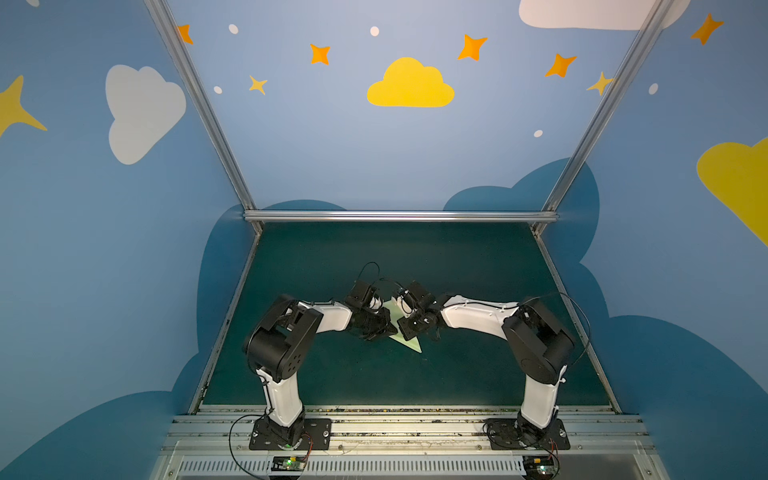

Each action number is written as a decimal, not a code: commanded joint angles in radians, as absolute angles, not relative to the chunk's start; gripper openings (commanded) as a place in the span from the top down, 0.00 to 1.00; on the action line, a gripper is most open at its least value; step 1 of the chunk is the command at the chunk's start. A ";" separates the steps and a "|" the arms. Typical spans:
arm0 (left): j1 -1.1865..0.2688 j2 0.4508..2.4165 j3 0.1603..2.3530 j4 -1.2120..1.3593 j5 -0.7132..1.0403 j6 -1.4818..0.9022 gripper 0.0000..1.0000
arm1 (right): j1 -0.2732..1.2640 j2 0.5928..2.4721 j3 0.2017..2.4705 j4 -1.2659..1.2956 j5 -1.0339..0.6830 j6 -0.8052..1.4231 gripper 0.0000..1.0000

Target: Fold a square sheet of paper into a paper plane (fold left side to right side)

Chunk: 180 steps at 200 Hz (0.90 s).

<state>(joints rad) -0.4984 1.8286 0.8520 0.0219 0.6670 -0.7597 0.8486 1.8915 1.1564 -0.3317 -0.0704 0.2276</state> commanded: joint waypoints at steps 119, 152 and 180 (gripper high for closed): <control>-0.500 1.849 0.801 -0.025 0.581 -0.749 0.96 | 0.796 1.698 1.051 -0.294 -0.285 0.614 1.00; -0.501 1.847 0.796 -0.025 0.581 -0.747 0.96 | 0.813 1.758 1.044 -0.232 -0.315 0.667 1.00; -0.502 1.845 0.791 -0.020 0.581 -0.748 0.96 | 0.832 1.792 1.072 -0.237 -0.305 0.666 1.00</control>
<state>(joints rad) -0.4980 1.8233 0.8307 0.0551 0.6659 -0.7589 0.8139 1.7706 1.0435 -0.2642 -0.2893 0.6346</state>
